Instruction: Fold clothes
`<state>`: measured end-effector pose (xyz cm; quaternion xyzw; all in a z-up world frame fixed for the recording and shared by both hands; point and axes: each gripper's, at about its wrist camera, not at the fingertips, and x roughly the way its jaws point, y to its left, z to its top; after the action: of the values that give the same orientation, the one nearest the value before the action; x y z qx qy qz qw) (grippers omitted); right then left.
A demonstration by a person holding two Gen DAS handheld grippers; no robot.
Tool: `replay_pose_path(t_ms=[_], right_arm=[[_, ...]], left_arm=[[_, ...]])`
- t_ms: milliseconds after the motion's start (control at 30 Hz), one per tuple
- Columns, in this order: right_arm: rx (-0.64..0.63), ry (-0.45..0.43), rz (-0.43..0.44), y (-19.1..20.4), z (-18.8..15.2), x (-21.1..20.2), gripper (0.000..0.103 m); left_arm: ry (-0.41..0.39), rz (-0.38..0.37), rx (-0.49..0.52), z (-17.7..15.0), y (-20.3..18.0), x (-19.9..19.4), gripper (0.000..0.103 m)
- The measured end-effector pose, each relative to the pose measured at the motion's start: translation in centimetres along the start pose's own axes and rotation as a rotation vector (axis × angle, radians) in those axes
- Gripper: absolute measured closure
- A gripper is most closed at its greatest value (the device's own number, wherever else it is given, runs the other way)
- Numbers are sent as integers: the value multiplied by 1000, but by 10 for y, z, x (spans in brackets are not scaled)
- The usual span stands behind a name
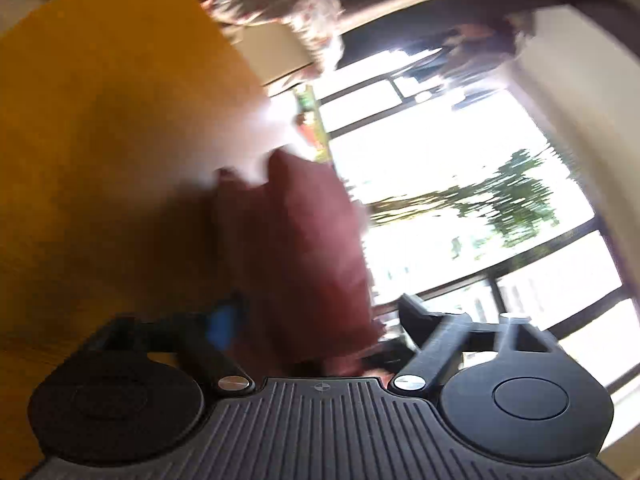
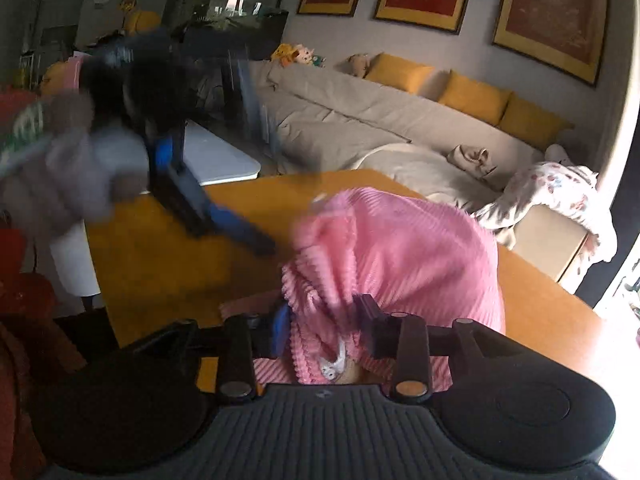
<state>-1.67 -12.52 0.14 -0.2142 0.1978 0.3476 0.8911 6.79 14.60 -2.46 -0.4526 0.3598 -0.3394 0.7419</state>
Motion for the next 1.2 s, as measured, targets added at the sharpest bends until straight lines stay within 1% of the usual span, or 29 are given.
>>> replay_pose_path(t_ms=[33,67,200,267,367,433,467,500,533,567,600,633,667,700,800,833,900,933,967,1000,1067,1133,1200], right_arm=[[-5,1,-6,3,0,1,67],[-10,1,-12,6,-1,2,67],[-51,5,-38,16,1,0,67],[-84,4,-56,19,2,-1,67],[-96,-1,-64,22,3,-1,67],[-98,-4,-62,23,2,0,67],[-101,-8,-58,23,2,-1,66],[-105,-17,-47,22,1,-2,63],[-107,-31,-31,20,0,-7,58],[-86,-40,-15,14,-2,-17,54],[-66,-49,2,8,-4,-26,43],[-46,-57,18,2,-6,-36,27],[-6,-64,0,-6,-9,-46,22],[41,-51,-27,-14,-15,-52,17],[170,-2,-120,-33,-33,-66,13],[193,10,-139,-33,-36,-64,10],[237,33,-177,-35,-43,-59,8],[259,44,-196,-36,-47,-56,2],[254,44,-206,-33,-45,-50,0],[249,43,-216,-31,-43,-45,0],[194,43,-244,-20,-37,-33,0],[124,29,-304,-4,-34,-29,0],[60,8,-366,10,-32,-26,0]], left_arm=[[2,-14,-2,1,-4,0,8],[17,-3,-3,1,-7,4,7],[91,69,-16,-1,-11,28,5],[117,119,-30,-4,-10,41,5],[129,131,-27,-5,-13,57,5],[132,142,3,-2,-18,69,7],[134,158,22,1,-21,75,17],[143,187,46,-1,-23,78,35],[154,217,70,-2,-23,83,43],[165,227,75,0,-21,85,50],[176,233,76,3,-18,87,52],[181,235,80,4,-17,90,53],[186,236,85,5,-17,93,56],[187,231,90,6,-18,95,60],[187,209,86,11,-24,97,65],[186,201,83,13,-27,98,66],[186,194,82,7,-30,99,66],[187,200,87,7,-31,99,66],[187,208,94,7,-32,99,66],[189,218,102,7,-34,99,66],[190,230,106,9,-38,98,64],[191,242,108,11,-41,96,57],[185,237,105,12,-45,93,46]])
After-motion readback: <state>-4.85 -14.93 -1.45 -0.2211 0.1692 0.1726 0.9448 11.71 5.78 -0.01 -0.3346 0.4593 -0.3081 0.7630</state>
